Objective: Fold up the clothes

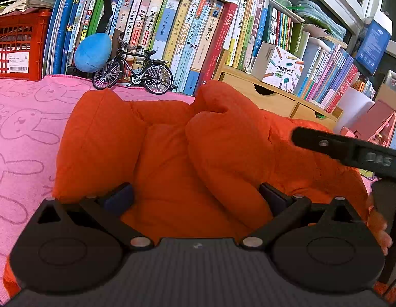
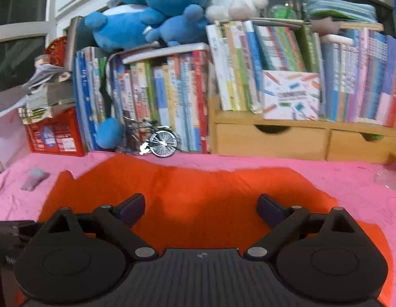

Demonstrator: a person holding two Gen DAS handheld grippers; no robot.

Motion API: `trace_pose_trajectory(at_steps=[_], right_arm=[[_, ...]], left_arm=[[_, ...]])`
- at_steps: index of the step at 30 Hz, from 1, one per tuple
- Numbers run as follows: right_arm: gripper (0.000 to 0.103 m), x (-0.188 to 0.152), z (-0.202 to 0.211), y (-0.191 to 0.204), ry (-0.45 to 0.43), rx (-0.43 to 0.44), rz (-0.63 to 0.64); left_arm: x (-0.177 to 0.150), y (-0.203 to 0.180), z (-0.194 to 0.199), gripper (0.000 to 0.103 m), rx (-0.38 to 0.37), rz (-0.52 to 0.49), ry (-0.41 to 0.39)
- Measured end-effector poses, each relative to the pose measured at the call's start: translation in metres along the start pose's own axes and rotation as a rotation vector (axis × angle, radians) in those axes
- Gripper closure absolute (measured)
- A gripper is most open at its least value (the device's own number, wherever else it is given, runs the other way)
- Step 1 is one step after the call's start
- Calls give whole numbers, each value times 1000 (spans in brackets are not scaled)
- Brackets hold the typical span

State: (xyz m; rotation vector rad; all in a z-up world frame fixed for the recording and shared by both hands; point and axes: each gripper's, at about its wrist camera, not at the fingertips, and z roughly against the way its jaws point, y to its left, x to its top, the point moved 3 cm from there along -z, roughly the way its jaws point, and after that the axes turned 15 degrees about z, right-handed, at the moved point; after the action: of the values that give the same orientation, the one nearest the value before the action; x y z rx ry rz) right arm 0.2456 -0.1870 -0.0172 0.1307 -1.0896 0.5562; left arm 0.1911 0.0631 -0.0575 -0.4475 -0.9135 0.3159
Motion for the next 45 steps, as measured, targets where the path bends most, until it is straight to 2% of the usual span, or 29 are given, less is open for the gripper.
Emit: trace_pose_trajectory(at_steps=[3, 5, 8, 9, 12, 15, 16, 18, 20, 31, 36, 38, 40, 42, 45], right_arm=[[8, -8, -19, 7, 80, -48, 88], [8, -19, -21, 7, 86, -68, 134], [8, -29, -12, -1, 86, -99, 134], [8, -31, -9, -3, 83, -126, 135], [7, -34, 9, -6, 63, -291, 146], [3, -44, 16, -16, 85, -342, 121], [0, -50, 14, -22, 110, -342, 101], [0, -66, 1, -40, 166, -259, -26], [0, -72, -4, -52, 185, -205, -114], [0, -76, -6, -49, 209, -202, -95], [0, -76, -8, -49, 214, -210, -92], [0, -77, -8, -49, 214, -209, -95], [0, -77, -8, -50, 214, -207, -100], [0, -78, -9, -50, 213, -206, -104], [0, -78, -8, -51, 209, -205, -110]], left_arm=[[0, 0, 0, 0, -3, -2, 2], [0, -1, -1, 0, -2, -8, 4], [-1, -3, -2, 0, 4, -19, 8], [-1, -3, -2, 0, 5, -19, 7], [-2, -2, -1, 0, 0, -11, 7], [-2, -1, -1, 0, -8, -4, 5], [-2, -1, -1, 0, -11, -4, 5], [-1, -1, -2, 0, -16, -2, 6], [-1, -1, -2, 0, -15, -3, 6], [-1, -1, -4, 0, -12, 6, 4], [-3, -7, -1, 0, 25, 1, -7], [-3, -17, 8, 0, 68, 0, 8], [-5, -37, 20, 0, 65, -88, -13], [-6, -60, 33, 0, 25, -196, -64], [-1, -78, 34, 0, -46, -229, -80]])
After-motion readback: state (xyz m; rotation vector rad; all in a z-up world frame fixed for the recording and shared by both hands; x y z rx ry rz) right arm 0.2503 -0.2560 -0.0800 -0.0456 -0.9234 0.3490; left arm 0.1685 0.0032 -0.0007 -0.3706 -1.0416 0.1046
